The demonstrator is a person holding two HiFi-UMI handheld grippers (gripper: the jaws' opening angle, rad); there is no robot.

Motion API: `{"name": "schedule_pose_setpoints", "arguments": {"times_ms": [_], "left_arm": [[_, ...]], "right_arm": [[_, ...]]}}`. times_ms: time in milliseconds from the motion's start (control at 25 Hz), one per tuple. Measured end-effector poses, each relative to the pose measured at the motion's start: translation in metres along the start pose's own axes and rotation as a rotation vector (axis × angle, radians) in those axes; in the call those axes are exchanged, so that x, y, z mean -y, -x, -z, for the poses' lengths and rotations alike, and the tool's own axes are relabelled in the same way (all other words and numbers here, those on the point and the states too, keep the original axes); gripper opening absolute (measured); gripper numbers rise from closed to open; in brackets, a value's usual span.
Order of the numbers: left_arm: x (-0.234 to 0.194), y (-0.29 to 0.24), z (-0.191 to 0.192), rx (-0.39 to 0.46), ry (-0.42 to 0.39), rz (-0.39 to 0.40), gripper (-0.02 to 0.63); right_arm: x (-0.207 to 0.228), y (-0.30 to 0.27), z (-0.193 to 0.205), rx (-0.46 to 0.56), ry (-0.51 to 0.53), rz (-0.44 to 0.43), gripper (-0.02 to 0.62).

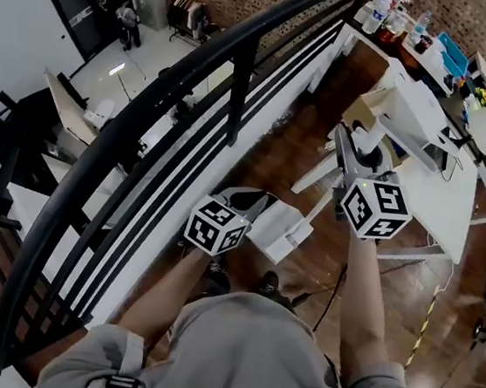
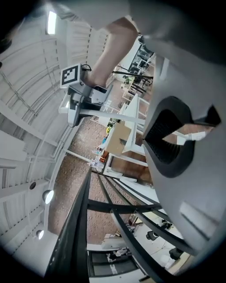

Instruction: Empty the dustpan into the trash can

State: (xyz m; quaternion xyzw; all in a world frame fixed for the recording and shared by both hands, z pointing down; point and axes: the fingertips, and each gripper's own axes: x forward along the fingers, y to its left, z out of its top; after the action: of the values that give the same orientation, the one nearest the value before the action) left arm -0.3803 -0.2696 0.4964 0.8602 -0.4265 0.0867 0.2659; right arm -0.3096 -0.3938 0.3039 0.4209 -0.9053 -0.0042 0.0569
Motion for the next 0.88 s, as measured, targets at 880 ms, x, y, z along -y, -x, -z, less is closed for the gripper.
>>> {"name": "schedule_pose_setpoints", "arguments": {"times_ms": [880], "left_arm": [[0.204,-0.121,0.007,-0.072,-0.17,0.068,0.006]], "right_arm": [[0.146,0.246,-0.02,0.193,-0.138,0.032,0.074]]}}
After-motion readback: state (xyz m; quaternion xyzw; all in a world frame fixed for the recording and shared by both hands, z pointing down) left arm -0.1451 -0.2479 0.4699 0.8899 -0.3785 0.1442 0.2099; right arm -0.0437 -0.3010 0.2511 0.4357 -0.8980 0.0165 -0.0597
